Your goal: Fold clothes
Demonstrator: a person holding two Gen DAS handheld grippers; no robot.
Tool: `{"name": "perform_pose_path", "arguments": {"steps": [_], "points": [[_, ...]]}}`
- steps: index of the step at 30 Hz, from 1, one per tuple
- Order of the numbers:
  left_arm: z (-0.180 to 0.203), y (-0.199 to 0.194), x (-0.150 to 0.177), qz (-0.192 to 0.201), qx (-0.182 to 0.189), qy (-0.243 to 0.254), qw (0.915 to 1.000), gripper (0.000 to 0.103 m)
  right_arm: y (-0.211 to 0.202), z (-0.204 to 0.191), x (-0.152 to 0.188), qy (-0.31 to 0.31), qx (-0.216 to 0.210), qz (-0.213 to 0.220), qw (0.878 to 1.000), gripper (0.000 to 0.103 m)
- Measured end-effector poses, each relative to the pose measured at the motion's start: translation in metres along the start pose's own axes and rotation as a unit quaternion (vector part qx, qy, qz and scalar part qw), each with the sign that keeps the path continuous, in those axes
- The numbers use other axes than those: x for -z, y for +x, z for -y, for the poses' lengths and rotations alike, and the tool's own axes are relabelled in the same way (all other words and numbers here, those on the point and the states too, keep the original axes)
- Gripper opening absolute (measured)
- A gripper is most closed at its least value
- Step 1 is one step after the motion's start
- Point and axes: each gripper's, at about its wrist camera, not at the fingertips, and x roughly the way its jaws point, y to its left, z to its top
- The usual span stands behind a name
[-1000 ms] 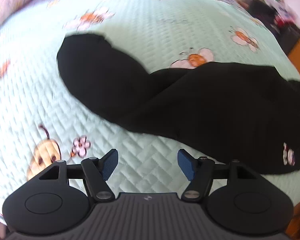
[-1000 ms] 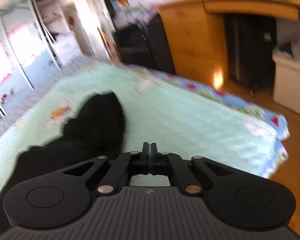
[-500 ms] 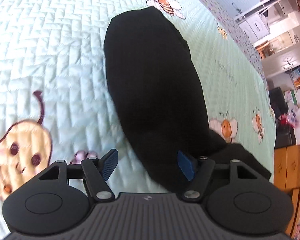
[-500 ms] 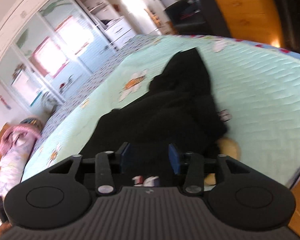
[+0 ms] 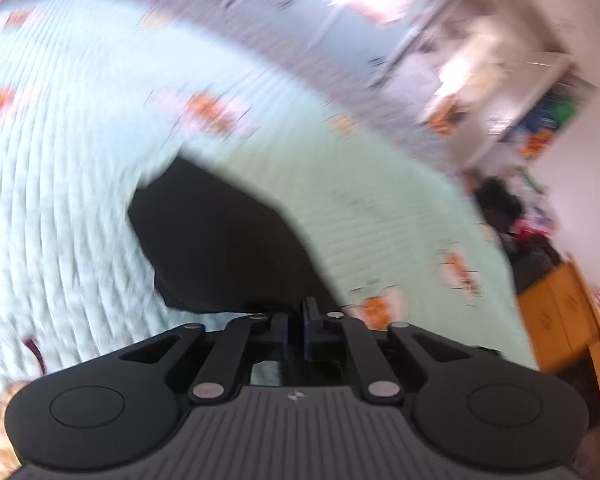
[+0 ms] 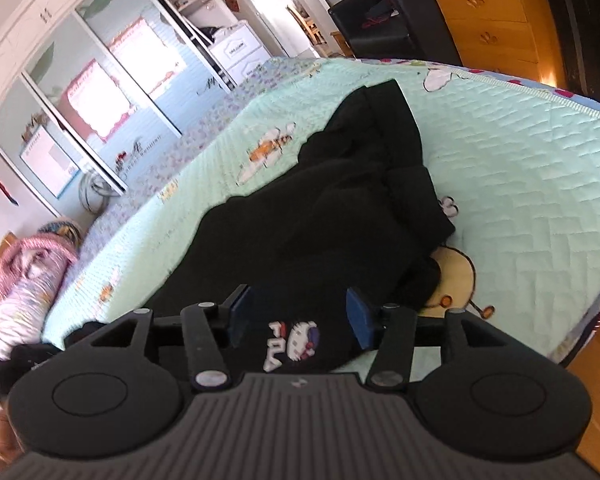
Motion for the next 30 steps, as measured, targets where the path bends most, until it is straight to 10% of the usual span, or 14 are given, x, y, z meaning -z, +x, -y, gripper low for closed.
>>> {"name": "perform_pose_path", "arguments": {"steps": [6, 15, 22, 30], "points": [[0.004, -0.076, 0.006, 0.019, 0.006, 0.064, 0.9977, 0.004, 0.011, 0.005, 0.012, -0.015, 0.015, -0.029, 0.999, 0.060], [-0.056, -0.048, 0.055, -0.106, -0.050, 0.005, 0.9931, 0.006, 0.031, -0.065, 0.050, -0.210, -0.037, -0.076, 0.974, 0.074], [-0.075, -0.061, 0.046, -0.074, -0.076, -0.034, 0.9938, 0.055, 0.040, -0.123, 0.084, -0.315, -0.093, -0.107, 0.938, 0.081], [-0.108, -0.027, 0.014, -0.031, -0.101, -0.080, 0.9912, 0.062, 0.035, -0.110, 0.086, -0.274, -0.079, -0.128, 0.950, 0.081]]}}
